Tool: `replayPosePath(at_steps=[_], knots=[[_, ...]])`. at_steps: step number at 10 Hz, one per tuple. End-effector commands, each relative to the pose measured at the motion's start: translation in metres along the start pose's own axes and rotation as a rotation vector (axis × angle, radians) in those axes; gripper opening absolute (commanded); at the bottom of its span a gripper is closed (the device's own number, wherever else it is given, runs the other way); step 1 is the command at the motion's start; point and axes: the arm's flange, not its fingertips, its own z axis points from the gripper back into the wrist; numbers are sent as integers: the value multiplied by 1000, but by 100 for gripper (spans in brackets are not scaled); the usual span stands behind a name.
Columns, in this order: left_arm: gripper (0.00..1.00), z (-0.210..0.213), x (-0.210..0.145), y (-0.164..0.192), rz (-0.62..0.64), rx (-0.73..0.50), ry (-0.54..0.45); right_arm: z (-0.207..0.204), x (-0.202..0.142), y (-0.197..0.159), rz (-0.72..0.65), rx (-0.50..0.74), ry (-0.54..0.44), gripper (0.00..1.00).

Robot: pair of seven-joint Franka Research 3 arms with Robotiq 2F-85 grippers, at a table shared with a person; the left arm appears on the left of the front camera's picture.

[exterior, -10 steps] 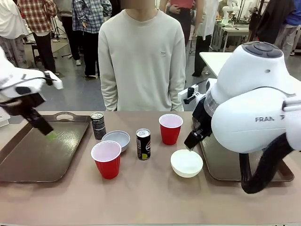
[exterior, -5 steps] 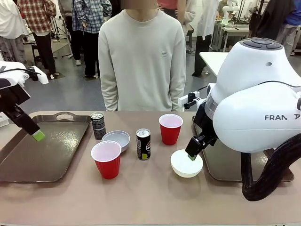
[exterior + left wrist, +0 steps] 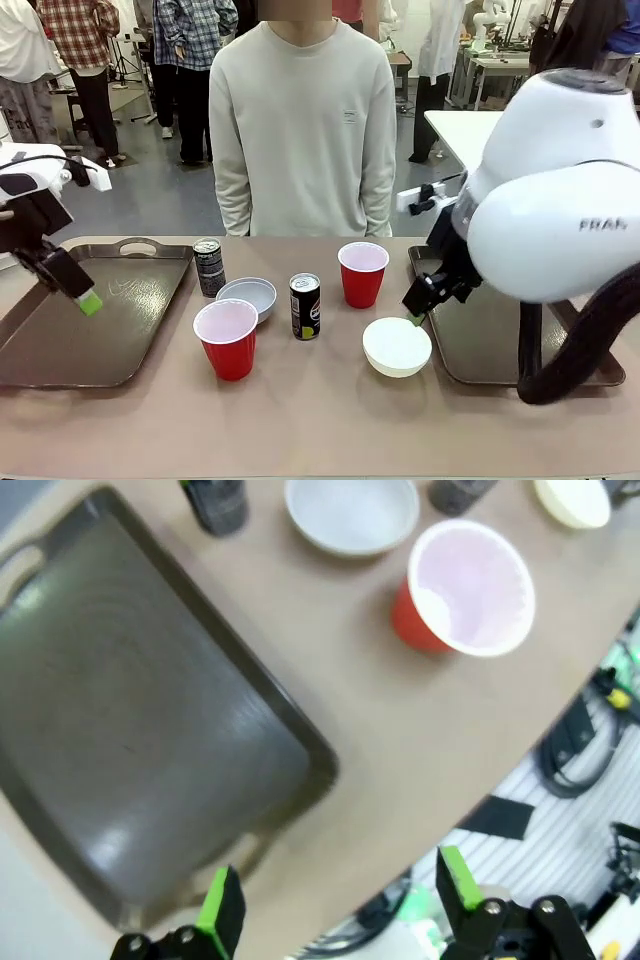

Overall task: Prepare tableware on both trays.
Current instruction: Pick up a Picnic Bowl from the table and place it on a Handle tray.

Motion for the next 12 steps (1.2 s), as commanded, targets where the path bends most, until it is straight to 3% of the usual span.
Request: replayPosePath(at_steps=[1,3,4,5,6,8,12], knots=[[100,-26,-43,-27,120,-110,43,-5,-81,-18,-173,68,-8,100],[100,-26,-43,-16,209,-153,-7,-6,-102,-27,-236,197,-2,100],[100,-17,-45,-6,240,-188,-61,-2,-111,-31,-240,334,6,100],[100,0,-50,22,290,-261,-200,8,-127,-53,-250,581,-58,100],[100,15,-62,57,353,-345,-322,15,-150,-83,-276,744,-144,100],[100,28,-84,95,417,-506,-363,11,-183,-118,-337,896,-195,100],[100,12,-127,172,527,-716,-371,-21,-222,-163,-519,953,-126,100]])
